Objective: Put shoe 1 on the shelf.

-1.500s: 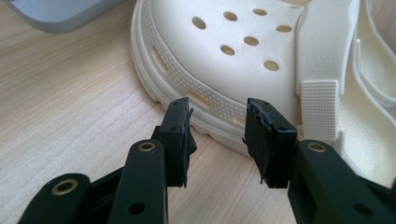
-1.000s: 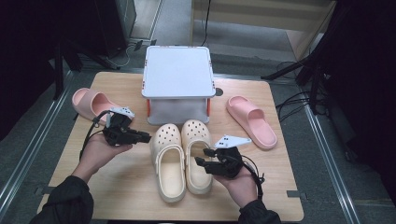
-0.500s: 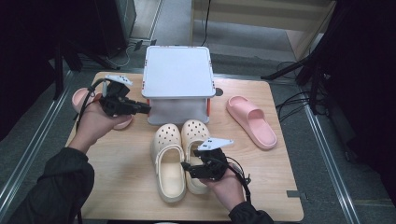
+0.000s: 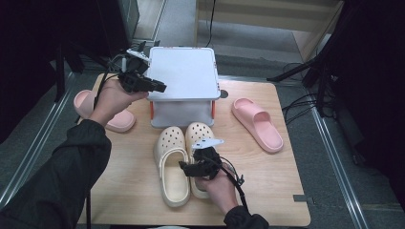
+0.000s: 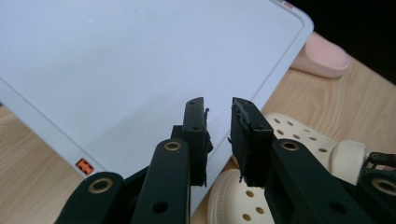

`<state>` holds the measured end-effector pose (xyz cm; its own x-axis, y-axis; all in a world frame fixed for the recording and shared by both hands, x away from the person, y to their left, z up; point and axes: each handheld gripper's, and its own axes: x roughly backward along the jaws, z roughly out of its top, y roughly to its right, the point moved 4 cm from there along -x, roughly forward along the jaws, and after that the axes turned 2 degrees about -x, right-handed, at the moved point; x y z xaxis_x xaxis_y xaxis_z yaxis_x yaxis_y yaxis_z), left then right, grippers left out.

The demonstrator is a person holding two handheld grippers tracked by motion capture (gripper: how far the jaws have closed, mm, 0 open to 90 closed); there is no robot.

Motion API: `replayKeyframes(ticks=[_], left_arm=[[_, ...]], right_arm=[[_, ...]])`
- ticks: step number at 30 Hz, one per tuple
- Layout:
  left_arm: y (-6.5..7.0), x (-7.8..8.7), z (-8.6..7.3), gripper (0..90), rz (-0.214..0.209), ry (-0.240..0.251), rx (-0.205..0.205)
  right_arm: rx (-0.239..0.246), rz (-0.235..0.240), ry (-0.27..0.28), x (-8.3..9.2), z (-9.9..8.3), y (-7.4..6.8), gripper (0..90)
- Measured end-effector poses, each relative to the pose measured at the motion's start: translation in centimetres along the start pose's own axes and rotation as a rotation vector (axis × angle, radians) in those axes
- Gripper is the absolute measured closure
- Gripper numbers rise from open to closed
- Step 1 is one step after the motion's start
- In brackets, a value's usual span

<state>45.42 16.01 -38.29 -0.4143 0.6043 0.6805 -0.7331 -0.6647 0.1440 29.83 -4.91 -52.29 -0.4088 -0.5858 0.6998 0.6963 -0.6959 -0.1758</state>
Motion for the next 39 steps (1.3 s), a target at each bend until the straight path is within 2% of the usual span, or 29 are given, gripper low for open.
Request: replayKeyframes(ticks=[4,7,10,11,12,14,17,20,24,27,28,32,36,39], left_arm=[[-0.1,-1.0,-0.1,75.3,-0.026,-0.034,-0.01],[-0.2,-1.5,-0.5,77.3,-0.009,-0.073,-0.028],[-0.2,-1.6,-0.6,78.1,-0.007,-0.061,-0.03],[-0.2,-1.6,-0.7,79.3,-0.002,-0.06,-0.037],[-0.2,-1.5,-0.7,79.3,0.012,-0.064,-0.056],[-0.1,-1.5,-0.8,81.0,0.032,-0.062,-0.073],[-0.4,-1.3,-0.9,83.3,0.013,-0.066,-0.042],[-0.6,-1.2,-0.9,86.5,0.015,-0.072,-0.043],[-0.5,-1.3,-0.8,87.0,0.026,-0.085,-0.057],[-0.6,-1.3,-0.7,87.2,0.016,-0.095,-0.041],[-0.6,-1.3,-0.6,87.4,0.01,-0.09,-0.026],[-0.8,-1.4,-0.6,88.6,0.004,-0.088,-0.011],[-0.9,-1.3,-0.6,88.8,0.0,-0.096,-0.007],[-0.7,-1.3,-0.6,88.5,0.01,-0.099,-0.004]], right_arm=[[0.004,-0.024,-0.011,-1.1,0.2,0.1,35.5],[0.005,-0.037,-0.019,-1.5,0.5,0.1,40.0],[-0.009,-0.045,-0.021,-1.5,0.6,0.0,44.1],[-0.017,-0.061,-0.021,-1.3,0.6,0.1,49.3],[-0.017,-0.061,-0.021,-1.3,0.6,0.1,49.3],[-0.013,-0.078,-0.022,-1.0,0.6,0.3,56.1],[-0.027,-0.087,-0.025,-0.6,0.5,0.8,63.7],[-0.013,-0.099,-0.023,-0.3,0.6,1.5,65.3],[-0.029,-0.099,-0.004,0.1,1.1,1.9,65.5],[-0.042,-0.102,0.016,0.7,2.3,2.3,65.5],[-0.032,-0.104,0.021,0.8,2.9,2.5,65.5],[-0.03,-0.113,0.043,0.7,5.2,3.2,65.4],[-0.041,-0.108,0.086,-0.3,7.7,4.0,65.4],[-0.055,-0.125,0.093,-2.2,9.6,4.8,65.4]])
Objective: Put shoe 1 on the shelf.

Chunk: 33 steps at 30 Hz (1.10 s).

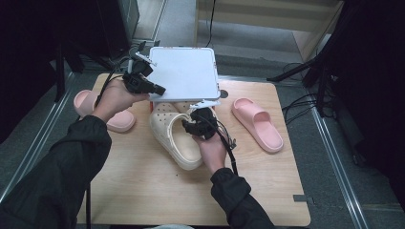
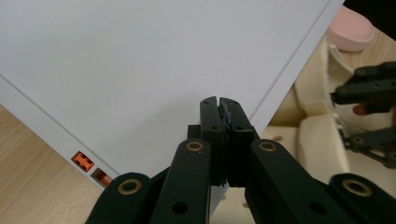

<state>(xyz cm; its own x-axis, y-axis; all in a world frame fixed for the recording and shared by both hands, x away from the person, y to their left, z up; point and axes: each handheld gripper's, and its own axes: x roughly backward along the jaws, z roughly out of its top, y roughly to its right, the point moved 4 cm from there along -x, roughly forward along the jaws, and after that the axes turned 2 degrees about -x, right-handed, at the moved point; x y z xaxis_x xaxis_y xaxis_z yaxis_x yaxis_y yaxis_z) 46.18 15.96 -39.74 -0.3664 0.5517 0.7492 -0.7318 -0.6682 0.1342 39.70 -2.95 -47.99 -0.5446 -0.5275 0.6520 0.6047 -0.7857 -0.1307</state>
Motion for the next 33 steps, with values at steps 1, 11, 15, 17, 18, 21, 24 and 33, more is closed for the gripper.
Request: replayKeyframes(ticks=[1,11,15,17,18,21,24,33], left_arm=[[0.0,0.0,0.0,88.5,0.002,-0.001,-0.005],[-0.1,-0.1,0.0,88.6,-0.008,0.003,0.005],[-0.1,-0.1,0.1,88.6,-0.006,-0.004,0.0],[0.0,-0.1,0.1,88.6,0.0,-0.004,-0.002],[0.1,-0.1,0.1,88.6,-0.003,-0.008,-0.007],[0.1,-0.1,0.2,88.6,0.002,-0.01,-0.007],[0.1,-0.1,0.2,88.6,0.004,-0.011,-0.005],[0.0,-0.1,0.1,88.3,-0.005,-0.008,0.006]], right_arm=[[0.0,0.0,0.0,0.0,0.0,0.0,65.4],[-0.084,-0.066,0.043,-3.3,1.7,1.5,65.3],[-0.096,-0.082,0.046,-3.7,1.8,2.4,65.3],[-0.106,-0.091,0.042,-3.7,1.9,2.6,65.3],[-0.108,-0.104,0.042,-3.7,1.9,2.6,65.3],[-0.097,-0.109,0.043,-3.9,1.8,2.5,65.3],[-0.095,-0.125,0.04,-4.3,1.9,2.4,65.2],[-0.116,-0.143,0.033,-5.8,1.3,2.3,64.6]])
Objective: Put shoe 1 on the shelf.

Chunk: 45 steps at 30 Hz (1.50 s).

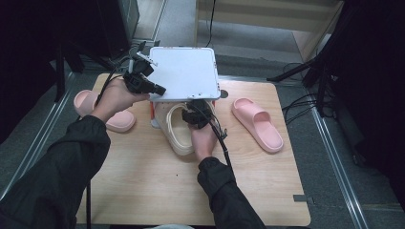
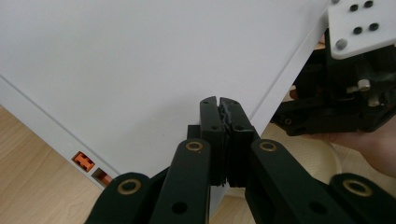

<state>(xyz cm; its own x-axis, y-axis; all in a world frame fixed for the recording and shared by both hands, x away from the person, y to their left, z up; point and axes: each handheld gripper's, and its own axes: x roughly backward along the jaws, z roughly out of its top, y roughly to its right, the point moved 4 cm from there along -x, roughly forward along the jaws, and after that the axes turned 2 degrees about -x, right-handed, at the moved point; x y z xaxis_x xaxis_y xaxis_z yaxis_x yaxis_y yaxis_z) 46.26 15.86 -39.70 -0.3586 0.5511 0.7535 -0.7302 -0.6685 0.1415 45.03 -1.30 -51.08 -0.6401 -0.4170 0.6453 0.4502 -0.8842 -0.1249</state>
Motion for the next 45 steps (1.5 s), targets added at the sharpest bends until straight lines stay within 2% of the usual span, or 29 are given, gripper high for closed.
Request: replayKeyframes(ticks=[3,10,15,19,23,25,27,29,35,37,38,41,45], left_arm=[[-0.1,0.0,-0.1,88.3,-0.004,0.007,0.005],[-0.2,0.0,-0.1,88.2,-0.011,0.005,0.011],[-0.2,0.1,-0.1,88.1,-0.007,0.003,0.014],[-0.1,0.1,0.0,88.1,-0.002,-0.004,0.014],[0.0,0.0,0.1,88.0,0.005,-0.01,0.008],[0.0,0.1,0.1,88.0,0.003,-0.014,0.01],[0.0,0.0,0.1,88.0,0.002,-0.015,0.023],[-0.1,0.1,0.1,88.1,0.004,-0.024,0.011],[0.1,0.0,0.1,88.0,0.011,-0.019,0.015],[0.1,0.0,0.1,88.1,0.004,-0.017,0.026],[0.0,0.0,0.1,88.1,-0.002,-0.02,0.026],[-0.1,0.1,0.1,88.4,-0.005,-0.025,0.032],[0.0,0.1,0.1,88.4,0.0,-0.02,0.029]], right_arm=[[-0.02,0.017,0.005,0.0,-0.2,0.2,63.7],[-0.028,0.051,-0.01,0.4,-0.1,0.3,58.3],[-0.029,0.086,0.005,2.0,0.0,0.7,54.9],[0.012,0.104,0.019,4.2,-0.3,0.8,58.8],[0.079,0.114,0.022,6.9,-1.0,0.9,65.6],[0.103,0.147,0.021,8.1,-1.6,0.9,71.7],[0.109,0.182,0.014,9.1,-2.4,0.8,78.7],[0.12,0.205,-0.001,9.7,-3.1,0.6,81.2],[0.149,0.256,-0.016,10.8,-5.1,0.0,85.7],[0.197,0.261,-0.016,11.3,-6.6,-0.7,90.0],[0.197,0.261,-0.016,11.3,-6.6,-0.7,90.0],[0.231,0.293,-0.072,10.8,-8.3,-1.1,90.0],[0.24,0.312,-0.121,9.5,-9.7,-1.4,90.0]])
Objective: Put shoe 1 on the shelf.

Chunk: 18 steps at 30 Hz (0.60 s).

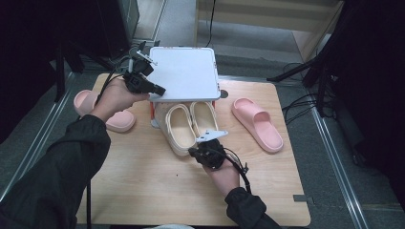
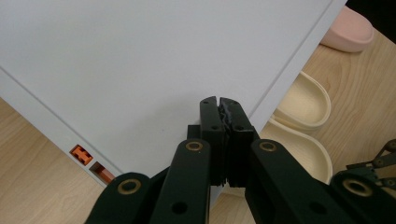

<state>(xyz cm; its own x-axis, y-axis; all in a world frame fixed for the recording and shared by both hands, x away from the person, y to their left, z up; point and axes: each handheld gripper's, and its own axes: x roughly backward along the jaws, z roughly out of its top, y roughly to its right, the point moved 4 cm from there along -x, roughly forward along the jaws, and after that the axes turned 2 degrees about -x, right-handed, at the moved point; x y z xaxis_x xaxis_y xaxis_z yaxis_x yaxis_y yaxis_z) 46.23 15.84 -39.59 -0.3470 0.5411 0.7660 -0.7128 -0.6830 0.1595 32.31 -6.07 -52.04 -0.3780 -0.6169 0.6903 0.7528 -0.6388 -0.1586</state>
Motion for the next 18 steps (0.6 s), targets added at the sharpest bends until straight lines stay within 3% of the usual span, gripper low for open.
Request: replayKeyframes(ticks=[6,12,18], left_arm=[[-0.1,0.0,-0.1,88.7,-0.01,0.008,0.003],[0.1,0.0,-0.1,89.0,0.009,0.006,-0.007],[0.0,0.0,-0.1,89.1,-0.005,0.001,0.002]], right_arm=[[0.012,-0.028,-0.006,-1.2,0.0,-0.1,90.0],[-0.004,-0.034,0.025,-2.6,1.2,-1.1,90.0],[0.006,-0.066,0.029,-3.7,2.2,-1.4,90.0]])
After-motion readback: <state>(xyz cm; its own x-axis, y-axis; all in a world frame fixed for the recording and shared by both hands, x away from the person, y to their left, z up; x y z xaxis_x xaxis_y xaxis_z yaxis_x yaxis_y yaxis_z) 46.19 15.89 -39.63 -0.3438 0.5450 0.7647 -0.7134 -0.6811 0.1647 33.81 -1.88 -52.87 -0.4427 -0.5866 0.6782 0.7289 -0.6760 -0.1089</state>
